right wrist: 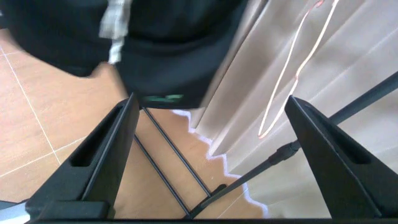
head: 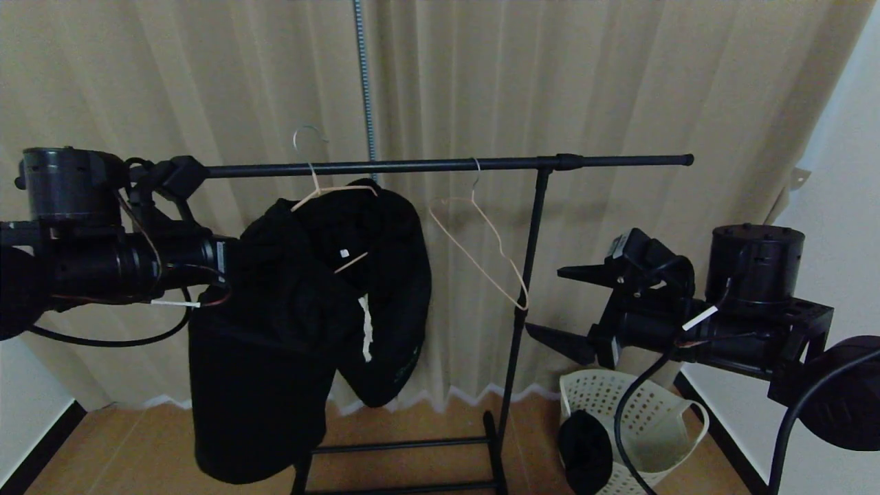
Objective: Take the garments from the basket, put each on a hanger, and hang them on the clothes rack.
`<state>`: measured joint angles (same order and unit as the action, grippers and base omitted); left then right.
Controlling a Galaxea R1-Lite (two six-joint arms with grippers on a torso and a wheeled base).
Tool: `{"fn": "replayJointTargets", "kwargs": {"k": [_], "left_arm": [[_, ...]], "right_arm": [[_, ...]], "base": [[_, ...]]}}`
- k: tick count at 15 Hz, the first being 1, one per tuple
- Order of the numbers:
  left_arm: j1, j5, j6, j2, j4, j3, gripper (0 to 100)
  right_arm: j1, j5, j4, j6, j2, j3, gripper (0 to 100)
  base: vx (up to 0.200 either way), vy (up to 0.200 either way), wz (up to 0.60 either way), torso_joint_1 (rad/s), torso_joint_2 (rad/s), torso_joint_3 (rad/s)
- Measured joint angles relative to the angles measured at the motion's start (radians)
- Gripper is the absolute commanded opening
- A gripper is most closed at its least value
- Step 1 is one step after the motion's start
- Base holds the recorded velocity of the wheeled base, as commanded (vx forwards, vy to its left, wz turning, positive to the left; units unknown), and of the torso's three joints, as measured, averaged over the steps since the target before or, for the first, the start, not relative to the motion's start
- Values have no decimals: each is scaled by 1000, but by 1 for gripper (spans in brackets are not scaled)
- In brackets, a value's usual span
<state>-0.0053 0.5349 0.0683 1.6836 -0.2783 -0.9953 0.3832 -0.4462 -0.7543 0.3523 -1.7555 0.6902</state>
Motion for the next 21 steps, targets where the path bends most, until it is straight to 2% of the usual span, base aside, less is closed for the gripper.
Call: {"fn": "replayJointTargets", "kwargs": {"k": [6, 9, 14, 21], "left_arm": [[-29, -11, -89, 124, -144, -16, 0], [-30, -37, -134, 172, -181, -38, 0], [-39, -66, -139, 255, -184, -125, 0], [-50, -70, -141, 366, -185, -239, 0]], "right_arm": [[0, 0, 0, 0, -6, 0, 100], [0, 0, 0, 0, -8, 0, 100], [0, 0, 0, 1, -17, 0, 100], [0, 0, 0, 3, -30, -2, 100]], "base": [[0, 0, 0, 0, 0, 0], [0, 0, 0, 0, 0, 0], [0, 0, 0, 0, 0, 0], [0, 0, 0, 0, 0, 0]]}}
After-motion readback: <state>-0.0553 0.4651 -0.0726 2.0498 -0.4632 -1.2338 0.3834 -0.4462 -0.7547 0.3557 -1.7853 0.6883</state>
